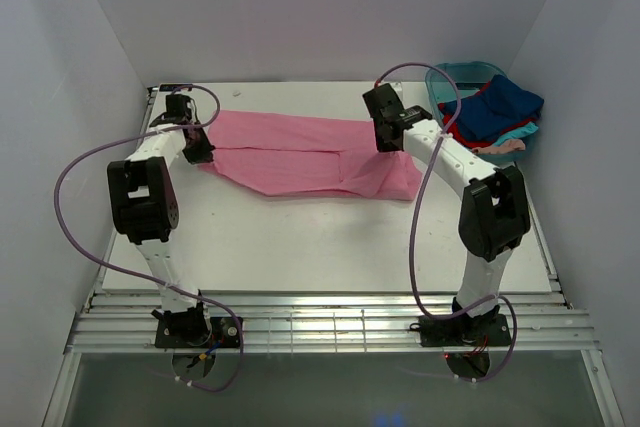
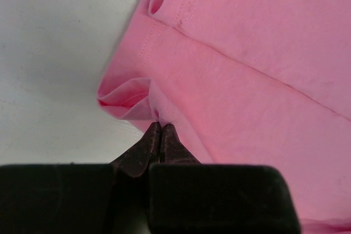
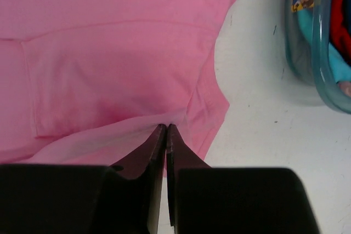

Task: Fold and stack the t-shirts
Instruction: Fold the other side of the tshirt into a rectangle

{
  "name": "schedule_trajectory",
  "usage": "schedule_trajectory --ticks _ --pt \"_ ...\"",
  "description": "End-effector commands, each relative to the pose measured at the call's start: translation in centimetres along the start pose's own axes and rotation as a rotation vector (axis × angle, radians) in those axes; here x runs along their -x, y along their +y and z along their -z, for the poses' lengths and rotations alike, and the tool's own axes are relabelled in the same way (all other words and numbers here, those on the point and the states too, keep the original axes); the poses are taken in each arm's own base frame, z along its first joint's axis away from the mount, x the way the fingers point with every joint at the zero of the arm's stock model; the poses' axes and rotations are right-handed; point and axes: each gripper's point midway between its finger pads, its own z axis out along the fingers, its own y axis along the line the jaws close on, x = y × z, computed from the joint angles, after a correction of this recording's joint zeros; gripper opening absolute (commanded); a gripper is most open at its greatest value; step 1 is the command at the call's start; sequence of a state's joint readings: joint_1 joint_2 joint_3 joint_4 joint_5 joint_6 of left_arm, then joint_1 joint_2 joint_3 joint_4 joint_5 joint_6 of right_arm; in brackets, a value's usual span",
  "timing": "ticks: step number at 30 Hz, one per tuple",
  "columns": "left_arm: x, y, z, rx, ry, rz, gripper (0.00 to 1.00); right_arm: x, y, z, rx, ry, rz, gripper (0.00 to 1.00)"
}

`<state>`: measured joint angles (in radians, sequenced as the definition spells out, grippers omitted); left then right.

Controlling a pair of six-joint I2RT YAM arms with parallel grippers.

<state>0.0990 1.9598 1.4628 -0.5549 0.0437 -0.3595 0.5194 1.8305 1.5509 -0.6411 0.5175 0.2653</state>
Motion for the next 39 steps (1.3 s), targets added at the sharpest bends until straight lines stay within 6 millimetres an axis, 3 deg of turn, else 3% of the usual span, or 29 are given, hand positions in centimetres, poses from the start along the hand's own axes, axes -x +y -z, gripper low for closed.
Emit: schedule_trajectory --ticks 1,3,9,16,26,39 --pt "1.6 -0.6 0.5 -0.021 -0.012 0.003 0.01 4.0 -1.2 -0.6 0.004 -0.064 0.014 0.08" --pt "2.1 -0.8 0.4 -0.018 -0.019 0.003 0.01 5.4 -1.5 -1.2 -0.001 -0.073 0.010 0.08" --pt "4.1 -1.2 0.6 -0.024 -0.058 0.023 0.01 6.7 -2.9 -3.2 -0.012 -0.060 0.017 0.08" --pt "5.5 -1.7 -0.4 -0.034 -0.069 0.047 0.01 6.3 -3.5 -5.6 -0.027 -0.022 0.025 0.08" --pt "4.9 -1.4 -3.2 -0.030 -0.006 0.036 0.01 5.0 -3.1 -8.0 -0.036 0.025 0.038 0.08" --pt "6.5 -1.0 -3.7 -0.024 -0.033 0.060 0.00 6.2 -4.4 -9.7 -0.073 0.023 0.027 0.08"
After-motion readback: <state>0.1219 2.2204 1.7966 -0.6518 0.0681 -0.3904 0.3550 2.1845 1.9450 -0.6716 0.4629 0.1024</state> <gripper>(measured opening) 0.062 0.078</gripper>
